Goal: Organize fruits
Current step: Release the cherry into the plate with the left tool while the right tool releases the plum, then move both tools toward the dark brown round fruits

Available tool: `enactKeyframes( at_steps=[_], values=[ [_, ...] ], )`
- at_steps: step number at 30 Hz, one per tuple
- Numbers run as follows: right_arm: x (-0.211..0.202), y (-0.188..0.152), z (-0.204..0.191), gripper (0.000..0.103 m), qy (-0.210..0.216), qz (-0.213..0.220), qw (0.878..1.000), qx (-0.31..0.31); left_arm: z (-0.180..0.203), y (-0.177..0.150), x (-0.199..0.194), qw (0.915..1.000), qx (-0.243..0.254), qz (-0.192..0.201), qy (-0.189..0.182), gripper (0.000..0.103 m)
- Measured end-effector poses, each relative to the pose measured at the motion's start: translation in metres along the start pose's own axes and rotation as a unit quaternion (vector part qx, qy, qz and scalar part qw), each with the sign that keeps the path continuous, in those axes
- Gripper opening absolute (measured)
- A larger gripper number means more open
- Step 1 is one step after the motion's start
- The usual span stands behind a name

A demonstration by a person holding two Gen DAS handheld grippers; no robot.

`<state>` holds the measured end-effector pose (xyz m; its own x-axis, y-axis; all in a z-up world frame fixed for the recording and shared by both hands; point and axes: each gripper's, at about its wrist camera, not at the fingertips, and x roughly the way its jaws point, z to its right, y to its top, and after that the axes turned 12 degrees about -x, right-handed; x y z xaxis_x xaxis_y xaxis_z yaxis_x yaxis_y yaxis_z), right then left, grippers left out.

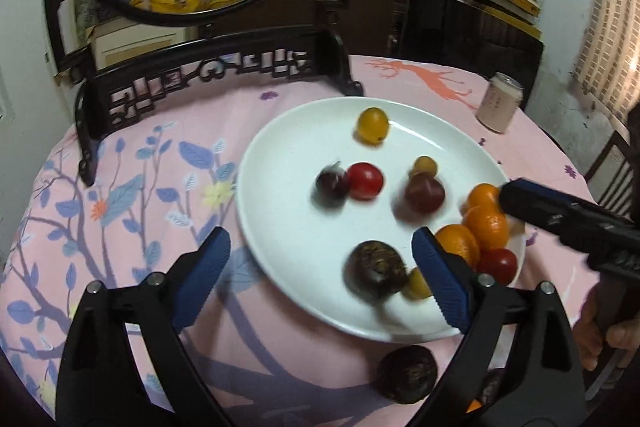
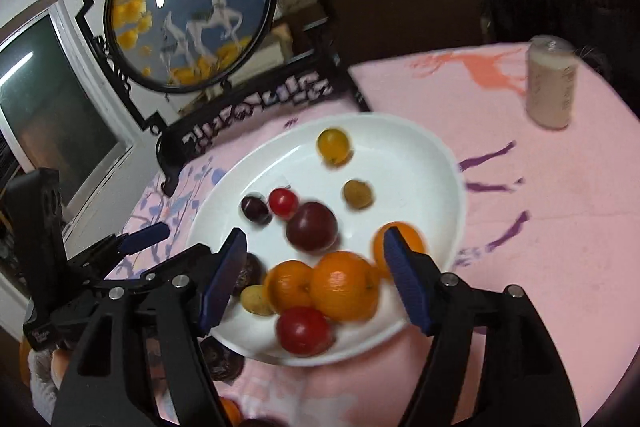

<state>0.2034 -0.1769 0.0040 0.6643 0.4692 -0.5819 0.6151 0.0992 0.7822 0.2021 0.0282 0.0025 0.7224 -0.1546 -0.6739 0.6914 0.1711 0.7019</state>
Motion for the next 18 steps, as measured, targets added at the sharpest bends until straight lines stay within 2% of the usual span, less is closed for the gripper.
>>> enactKeyframes(
  at_steps=[3, 5, 7, 10, 13, 18],
  values=[
    [-0.02, -0.004, 0.008, 0.072, 0.01, 0.012, 1.0, 0.019, -0.01, -0.006, -0.005, 0.9997, -0.023, 0.001, 0.001, 0.1],
    [-0.032, -0.009, 0.011, 0.078, 0.018, 0.016, 0.999, 0.037, -0.015, -0.015, -0.011, 0.9994, -0.034, 0.003, 0.005, 0.101],
    [-0.044, -0.017, 0.01, 0.09, 0.022, 0.021, 0.998, 0.047, -0.018, -0.022, -0.014, 0.9992, -0.037, -0.002, 0.011, 0.101],
    [-0.06, -0.027, 0.002, 0.093, 0.014, 0.024, 0.999, 0.039, -0.02, -0.036, -0.02, 0.9992, -0.034, -0.018, 0.014, 0.101],
    [-0.083, -0.046, -0.009, 0.101, -0.007, 0.029, 0.999, 0.015, -0.014, -0.053, -0.029, 0.9995, -0.013, -0.023, 0.019, 0.101],
    [-0.102, -0.072, -0.017, 0.101, -0.015, 0.03, 0.999, 0.002, 0.002, -0.078, -0.04, 0.9976, 0.043, -0.013, 0.053, 0.101]
  ],
)
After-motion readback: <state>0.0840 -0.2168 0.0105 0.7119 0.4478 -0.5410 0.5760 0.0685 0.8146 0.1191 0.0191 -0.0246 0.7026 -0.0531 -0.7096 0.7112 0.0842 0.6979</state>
